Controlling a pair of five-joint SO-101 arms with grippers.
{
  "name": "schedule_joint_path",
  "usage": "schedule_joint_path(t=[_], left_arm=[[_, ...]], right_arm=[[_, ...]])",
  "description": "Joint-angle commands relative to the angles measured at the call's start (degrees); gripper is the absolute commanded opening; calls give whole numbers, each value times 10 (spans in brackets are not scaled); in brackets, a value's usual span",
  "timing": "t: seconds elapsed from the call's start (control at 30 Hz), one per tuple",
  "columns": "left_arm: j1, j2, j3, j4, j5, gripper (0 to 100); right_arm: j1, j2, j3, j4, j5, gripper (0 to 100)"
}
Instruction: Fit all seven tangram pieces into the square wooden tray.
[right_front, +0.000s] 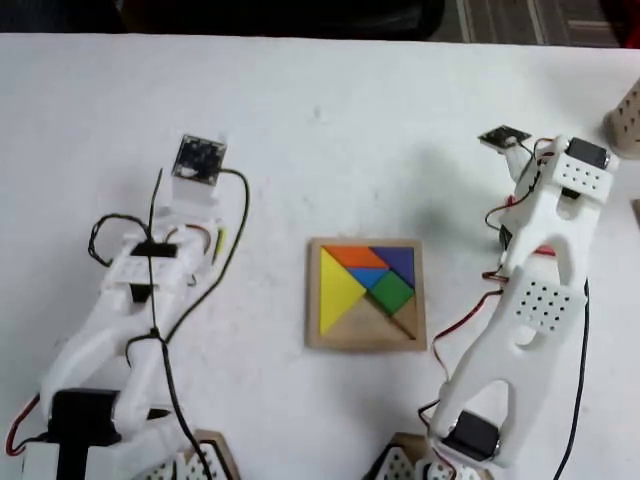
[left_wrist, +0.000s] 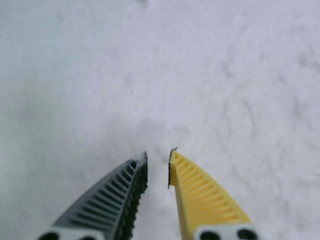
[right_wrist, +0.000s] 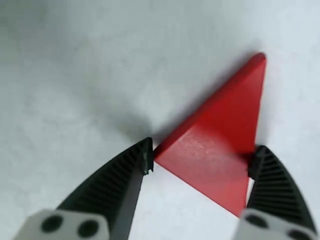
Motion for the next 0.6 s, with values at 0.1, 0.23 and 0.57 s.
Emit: schedule_joint_path(t=[0.1,0.23,0.57], left_arm=[[14,-7,-2,-11,-6,108],[14,-7,-2,-11,-6,108],[13,-7,-2,-11,-6,108]], right_arm=[[12,-1,1,15,5,364],[12,6,-2,12,5,314],[11,15,-4,11,4,184]])
